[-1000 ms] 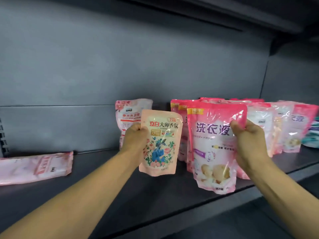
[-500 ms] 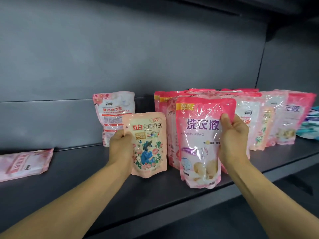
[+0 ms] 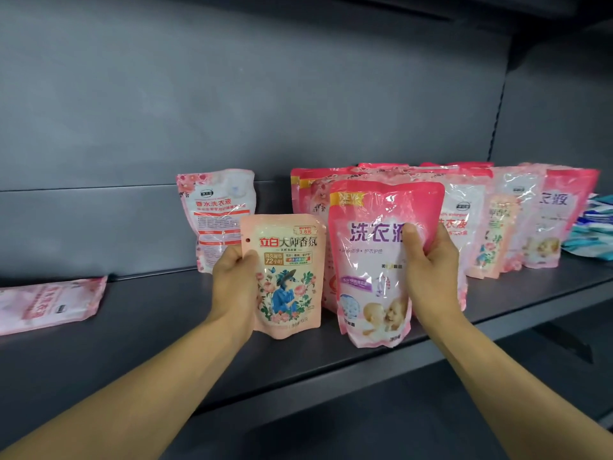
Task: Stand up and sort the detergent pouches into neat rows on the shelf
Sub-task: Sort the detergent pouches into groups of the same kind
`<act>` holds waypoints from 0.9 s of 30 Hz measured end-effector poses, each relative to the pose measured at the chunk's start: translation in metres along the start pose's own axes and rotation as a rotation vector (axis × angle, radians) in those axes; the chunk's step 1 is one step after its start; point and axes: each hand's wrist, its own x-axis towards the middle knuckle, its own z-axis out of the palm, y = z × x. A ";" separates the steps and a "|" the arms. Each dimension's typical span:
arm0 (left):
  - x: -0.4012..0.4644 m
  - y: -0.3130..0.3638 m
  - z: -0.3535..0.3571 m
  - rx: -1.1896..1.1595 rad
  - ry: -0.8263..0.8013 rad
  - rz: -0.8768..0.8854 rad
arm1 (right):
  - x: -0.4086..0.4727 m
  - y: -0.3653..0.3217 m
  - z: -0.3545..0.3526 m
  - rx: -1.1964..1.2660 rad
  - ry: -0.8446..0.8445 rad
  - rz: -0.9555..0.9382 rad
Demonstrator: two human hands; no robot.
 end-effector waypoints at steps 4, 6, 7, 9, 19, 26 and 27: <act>-0.002 -0.001 -0.001 0.050 -0.017 0.026 | -0.003 0.001 -0.004 0.012 -0.049 0.066; -0.004 -0.002 -0.002 0.084 -0.044 0.042 | -0.004 0.002 -0.004 0.030 -0.075 0.108; -0.004 -0.002 -0.003 0.105 -0.059 0.049 | -0.004 0.001 -0.004 0.041 -0.082 0.131; -0.005 -0.003 -0.005 0.143 -0.078 0.059 | -0.005 0.000 -0.003 0.066 -0.089 0.152; -0.011 0.000 -0.017 0.330 -0.159 0.162 | -0.017 -0.008 0.013 0.158 0.001 0.127; -0.011 0.000 -0.028 0.384 -0.194 0.175 | -0.026 -0.009 0.035 0.175 0.105 0.151; -0.011 0.001 -0.028 0.390 -0.200 0.177 | -0.027 -0.010 0.036 0.163 0.107 0.143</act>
